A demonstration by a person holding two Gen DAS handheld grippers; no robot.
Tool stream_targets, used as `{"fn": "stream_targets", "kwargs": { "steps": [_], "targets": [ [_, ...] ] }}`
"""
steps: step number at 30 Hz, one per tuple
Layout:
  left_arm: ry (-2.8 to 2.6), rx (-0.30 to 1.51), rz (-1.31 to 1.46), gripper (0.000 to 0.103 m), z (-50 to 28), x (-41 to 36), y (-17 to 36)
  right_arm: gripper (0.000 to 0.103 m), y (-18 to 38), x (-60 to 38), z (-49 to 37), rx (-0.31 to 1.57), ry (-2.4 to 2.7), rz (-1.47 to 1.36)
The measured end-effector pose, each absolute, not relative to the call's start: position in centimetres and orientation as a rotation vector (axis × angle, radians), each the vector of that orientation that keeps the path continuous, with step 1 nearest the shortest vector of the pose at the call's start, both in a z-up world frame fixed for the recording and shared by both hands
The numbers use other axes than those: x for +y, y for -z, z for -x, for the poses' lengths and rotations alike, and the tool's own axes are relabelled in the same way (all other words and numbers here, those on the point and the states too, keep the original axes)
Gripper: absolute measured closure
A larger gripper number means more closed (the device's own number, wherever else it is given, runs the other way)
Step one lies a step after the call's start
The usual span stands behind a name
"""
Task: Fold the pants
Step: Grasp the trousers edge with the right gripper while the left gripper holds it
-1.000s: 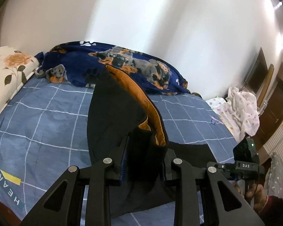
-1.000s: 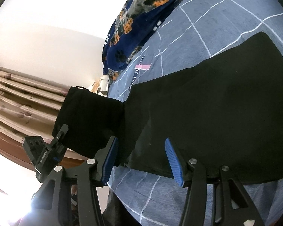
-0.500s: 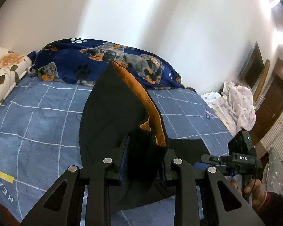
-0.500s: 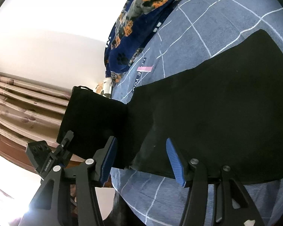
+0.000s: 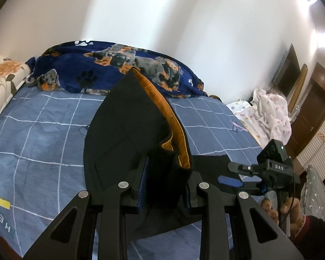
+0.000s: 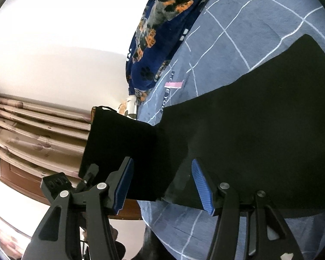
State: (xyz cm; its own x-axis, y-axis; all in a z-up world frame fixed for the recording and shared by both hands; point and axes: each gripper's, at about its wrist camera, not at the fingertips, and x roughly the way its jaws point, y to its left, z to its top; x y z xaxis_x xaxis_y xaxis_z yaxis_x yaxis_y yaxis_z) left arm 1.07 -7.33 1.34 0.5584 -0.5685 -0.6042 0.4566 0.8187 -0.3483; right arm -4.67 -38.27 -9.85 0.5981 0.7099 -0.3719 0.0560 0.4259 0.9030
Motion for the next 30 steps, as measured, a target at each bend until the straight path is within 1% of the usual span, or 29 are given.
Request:
{"fn": "stream_targets", "kwargs": {
  "steps": [20,30],
  "targets": [
    [0.658,0.801,0.094,0.075,0.0,-10.8,-0.7,0.041,7.0,-34.4,0.1,0.840,-0.675,-1.166],
    [0.703,0.829,0.033,0.075,0.4,-14.1,0.2,0.039,7.3,-33.8,-0.9,0.869,-0.716,-1.212]
  ]
}}
